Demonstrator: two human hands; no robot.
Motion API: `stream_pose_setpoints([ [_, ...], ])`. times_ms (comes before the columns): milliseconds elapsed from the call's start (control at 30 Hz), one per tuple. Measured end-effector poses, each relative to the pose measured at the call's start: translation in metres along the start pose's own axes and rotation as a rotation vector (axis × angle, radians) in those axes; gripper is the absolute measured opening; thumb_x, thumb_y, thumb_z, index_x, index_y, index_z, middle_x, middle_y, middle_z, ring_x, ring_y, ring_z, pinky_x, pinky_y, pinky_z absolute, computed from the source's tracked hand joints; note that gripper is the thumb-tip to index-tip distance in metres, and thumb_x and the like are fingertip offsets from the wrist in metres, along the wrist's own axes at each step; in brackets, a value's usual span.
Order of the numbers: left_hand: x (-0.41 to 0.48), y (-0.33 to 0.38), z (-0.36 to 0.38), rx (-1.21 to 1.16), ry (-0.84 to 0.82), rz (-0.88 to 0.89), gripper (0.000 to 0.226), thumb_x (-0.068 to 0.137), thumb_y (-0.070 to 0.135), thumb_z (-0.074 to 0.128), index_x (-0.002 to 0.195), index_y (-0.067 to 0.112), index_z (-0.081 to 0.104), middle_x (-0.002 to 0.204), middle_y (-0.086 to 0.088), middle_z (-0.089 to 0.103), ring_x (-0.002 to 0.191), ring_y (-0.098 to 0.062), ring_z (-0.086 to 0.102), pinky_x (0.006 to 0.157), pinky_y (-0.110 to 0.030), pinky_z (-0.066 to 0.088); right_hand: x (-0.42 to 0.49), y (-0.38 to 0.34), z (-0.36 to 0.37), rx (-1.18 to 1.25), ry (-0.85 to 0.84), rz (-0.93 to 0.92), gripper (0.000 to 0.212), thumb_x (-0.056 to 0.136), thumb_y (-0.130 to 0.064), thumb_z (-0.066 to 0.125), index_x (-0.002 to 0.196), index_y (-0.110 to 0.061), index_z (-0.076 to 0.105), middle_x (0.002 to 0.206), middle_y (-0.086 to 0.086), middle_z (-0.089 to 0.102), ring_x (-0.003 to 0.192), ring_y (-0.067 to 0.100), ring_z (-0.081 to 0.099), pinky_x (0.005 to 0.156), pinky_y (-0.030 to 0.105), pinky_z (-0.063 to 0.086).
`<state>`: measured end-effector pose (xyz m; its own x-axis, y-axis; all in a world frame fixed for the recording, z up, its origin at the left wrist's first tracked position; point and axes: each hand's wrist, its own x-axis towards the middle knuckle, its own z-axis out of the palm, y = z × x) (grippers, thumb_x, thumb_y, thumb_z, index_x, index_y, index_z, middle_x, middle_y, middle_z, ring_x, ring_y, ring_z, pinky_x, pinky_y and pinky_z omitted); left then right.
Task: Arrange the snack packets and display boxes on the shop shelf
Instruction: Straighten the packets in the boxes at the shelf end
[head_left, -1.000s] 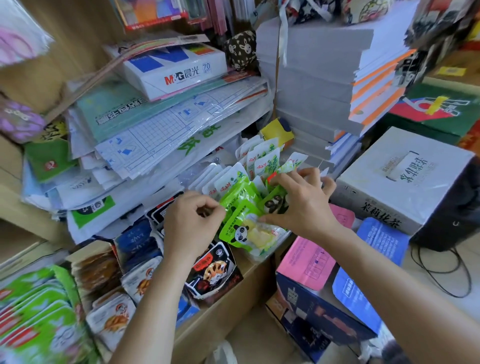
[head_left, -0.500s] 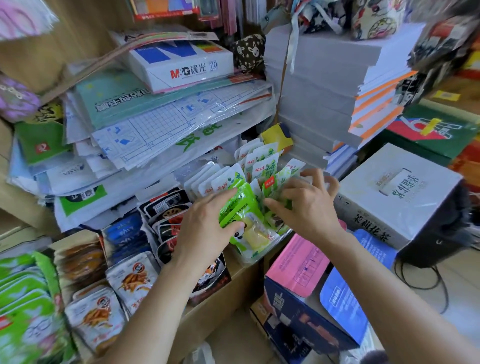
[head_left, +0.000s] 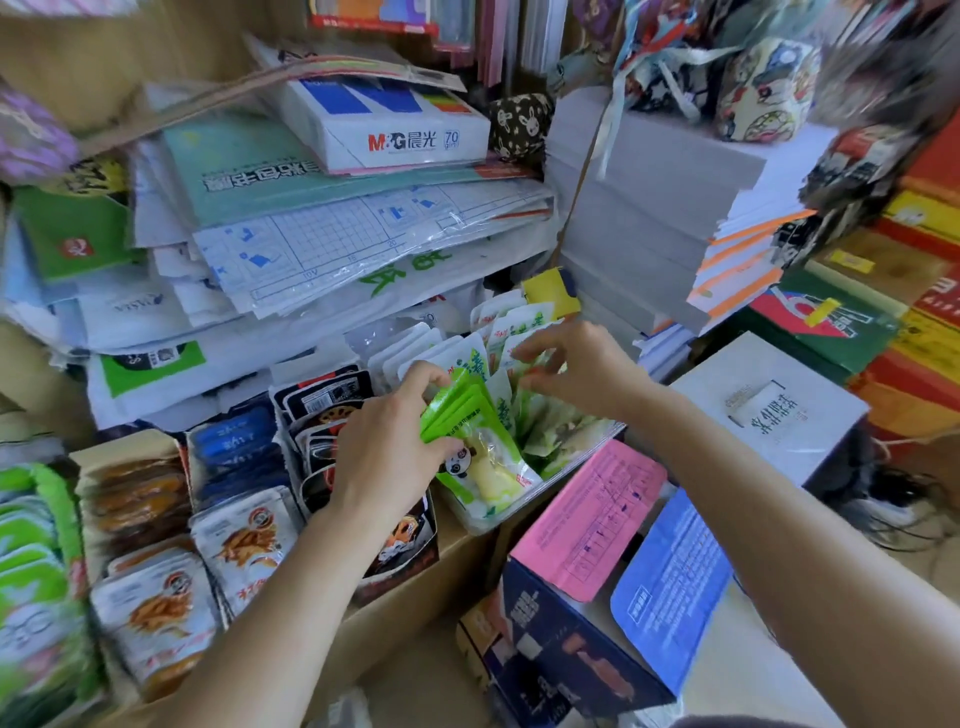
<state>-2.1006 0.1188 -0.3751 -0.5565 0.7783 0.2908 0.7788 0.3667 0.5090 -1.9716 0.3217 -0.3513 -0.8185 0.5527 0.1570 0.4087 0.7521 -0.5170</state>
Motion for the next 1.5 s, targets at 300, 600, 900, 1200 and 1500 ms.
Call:
stream_pose_setpoints([
  [300, -0.001, -0.005, -0.004, -0.067, 0.012, 0.028, 0.054, 0.073, 0.041, 0.087, 0.119, 0.03, 0.063, 0.088, 0.015, 0.069, 0.068, -0.011, 0.066, 0.061, -0.036, 0.057, 0.053, -0.016, -0.001, -0.334, -0.4, -0.1, 0.015, 0.085, -0.023, 0.078, 0.097, -0.013, 0.079, 0.08, -0.006, 0.068, 0.075, 0.009, 0.057, 0.063, 0.015, 0.039],
  [600, -0.002, -0.006, 0.0, -0.109, 0.075, 0.073, 0.071, 0.072, 0.042, 0.088, 0.135, 0.029, 0.059, 0.112, 0.006, 0.072, 0.1, -0.018, 0.068, 0.083, -0.03, 0.052, 0.057, -0.032, -0.008, 0.121, -0.206, -0.022, 0.01, 0.082, -0.008, 0.08, 0.092, -0.006, 0.079, 0.08, 0.014, 0.075, 0.068, 0.005, 0.061, 0.071, 0.029, 0.056],
  [900, 0.001, -0.013, 0.003, -0.107, 0.104, 0.078, 0.066, 0.074, 0.043, 0.086, 0.133, 0.031, 0.06, 0.098, 0.009, 0.074, 0.083, -0.016, 0.07, 0.068, -0.029, 0.053, 0.064, -0.038, -0.004, 0.199, -0.443, 0.068, 0.009, 0.089, -0.01, 0.074, 0.096, -0.006, 0.077, 0.077, 0.003, 0.075, 0.065, 0.011, 0.072, 0.065, 0.019, 0.055],
  [1200, 0.011, -0.014, 0.009, -0.043, 0.093, -0.013, 0.024, 0.085, 0.034, 0.079, 0.106, 0.023, 0.075, 0.051, 0.01, 0.052, 0.037, -0.001, 0.038, 0.044, -0.017, 0.02, 0.024, -0.005, -0.025, -0.122, -0.422, -0.042, 0.032, 0.085, -0.023, 0.078, 0.116, -0.023, 0.072, 0.111, -0.007, 0.072, 0.099, 0.008, 0.066, 0.081, 0.009, 0.047],
  [1500, 0.02, -0.013, 0.01, -0.097, 0.095, 0.074, 0.054, 0.081, 0.032, 0.083, 0.131, 0.026, 0.062, 0.111, 0.001, 0.074, 0.096, -0.022, 0.071, 0.075, -0.031, 0.053, -0.014, -0.016, 0.019, -0.09, -0.281, 0.06, 0.059, 0.08, -0.039, 0.081, 0.132, -0.023, 0.059, 0.099, -0.009, 0.072, 0.085, 0.007, 0.065, 0.079, 0.027, 0.055],
])
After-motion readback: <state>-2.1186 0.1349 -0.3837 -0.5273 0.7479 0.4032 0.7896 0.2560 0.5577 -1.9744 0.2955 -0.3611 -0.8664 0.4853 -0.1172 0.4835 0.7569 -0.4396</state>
